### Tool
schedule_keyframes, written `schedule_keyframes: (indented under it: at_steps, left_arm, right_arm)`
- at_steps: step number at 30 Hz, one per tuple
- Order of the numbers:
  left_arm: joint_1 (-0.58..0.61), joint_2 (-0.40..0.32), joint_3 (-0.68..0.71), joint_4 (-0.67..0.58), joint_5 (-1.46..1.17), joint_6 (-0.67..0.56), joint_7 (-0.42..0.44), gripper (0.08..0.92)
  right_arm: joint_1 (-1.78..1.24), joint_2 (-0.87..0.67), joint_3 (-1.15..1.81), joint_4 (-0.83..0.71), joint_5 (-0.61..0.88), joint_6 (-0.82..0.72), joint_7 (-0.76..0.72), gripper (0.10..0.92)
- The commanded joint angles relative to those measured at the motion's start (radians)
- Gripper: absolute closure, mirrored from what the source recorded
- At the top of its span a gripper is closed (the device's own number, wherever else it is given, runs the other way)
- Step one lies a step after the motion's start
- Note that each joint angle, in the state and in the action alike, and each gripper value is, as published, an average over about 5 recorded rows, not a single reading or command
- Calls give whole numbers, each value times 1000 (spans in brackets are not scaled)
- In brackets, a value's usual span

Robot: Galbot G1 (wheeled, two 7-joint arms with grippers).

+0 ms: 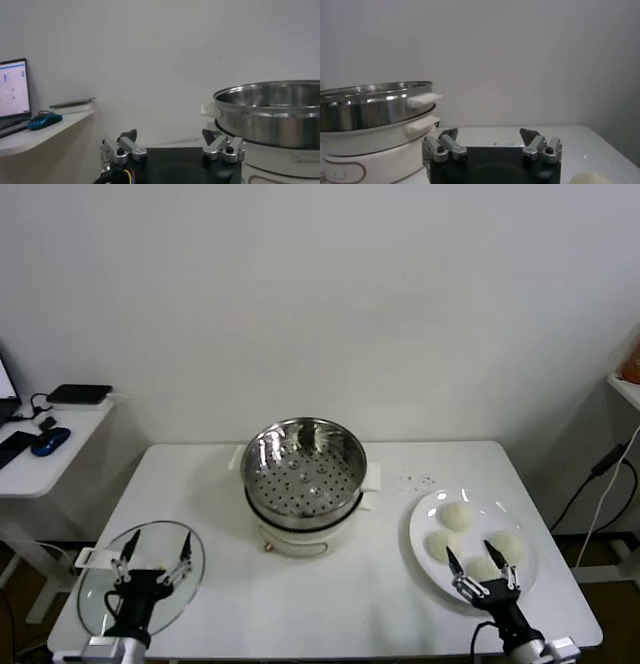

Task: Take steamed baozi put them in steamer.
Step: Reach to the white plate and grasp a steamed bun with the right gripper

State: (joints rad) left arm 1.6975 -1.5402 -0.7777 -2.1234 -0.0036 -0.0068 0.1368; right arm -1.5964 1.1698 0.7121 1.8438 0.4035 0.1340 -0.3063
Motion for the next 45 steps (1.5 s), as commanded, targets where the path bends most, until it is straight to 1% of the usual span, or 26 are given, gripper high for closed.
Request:
schedule_keyframes:
  at_steps: [1, 2, 5, 10, 12, 16, 22, 27, 29, 32, 38, 42, 45]
  left_arm:
    - [-3, 3, 8, 3, -12, -1, 0, 177]
    - [-4, 2, 9, 4, -12, -2, 0, 177]
    - [-6, 1, 21, 11, -11, -6, 0, 177]
    - [-10, 0, 30, 20, -14, -8, -1, 177]
    - [-12, 1, 30, 22, -17, -7, -1, 177]
    - [-11, 5, 30, 23, -26, -6, 0, 177]
    - [-7, 11, 36, 30, -31, -9, -1, 177]
    - [-9, 17, 41, 28, -29, -5, -1, 177]
    - [-8, 16, 41, 25, -29, -4, -1, 177]
    - [-6, 15, 42, 20, -29, -4, -2, 177]
    - [-3, 15, 37, 15, -28, -4, -3, 177]
    - [-2, 15, 32, 9, -28, -3, -4, 177]
    - [-4, 14, 31, 10, -27, -2, -5, 177]
  right_arm:
    - [233, -230, 43, -55, -78, -123, -173, 203]
    - [253, -253, 36, -64, -77, -137, -194, 203]
    - [370, -385, -15, -121, -71, -201, -330, 203]
    - [596, -581, -164, -270, -93, -212, -622, 203]
    - [687, -636, -238, -332, -111, -215, -710, 203]
    - [848, -715, -400, -418, -171, -205, -825, 203]
    - [1159, -803, -748, -502, -250, -121, -959, 203]
    - [1549, -774, -1150, -616, -271, -42, -1035, 203]
    - [1725, -729, -1332, -680, -271, -12, -1059, 203]
    - [1888, -653, -1514, -753, -269, 4, -1074, 203]
    - [1974, -519, -1668, -845, -280, 10, -1096, 203]
    - [1949, -450, -1683, -882, -323, 9, -1101, 203]
    - [1904, -419, -1669, -882, -363, -1, -1102, 203]
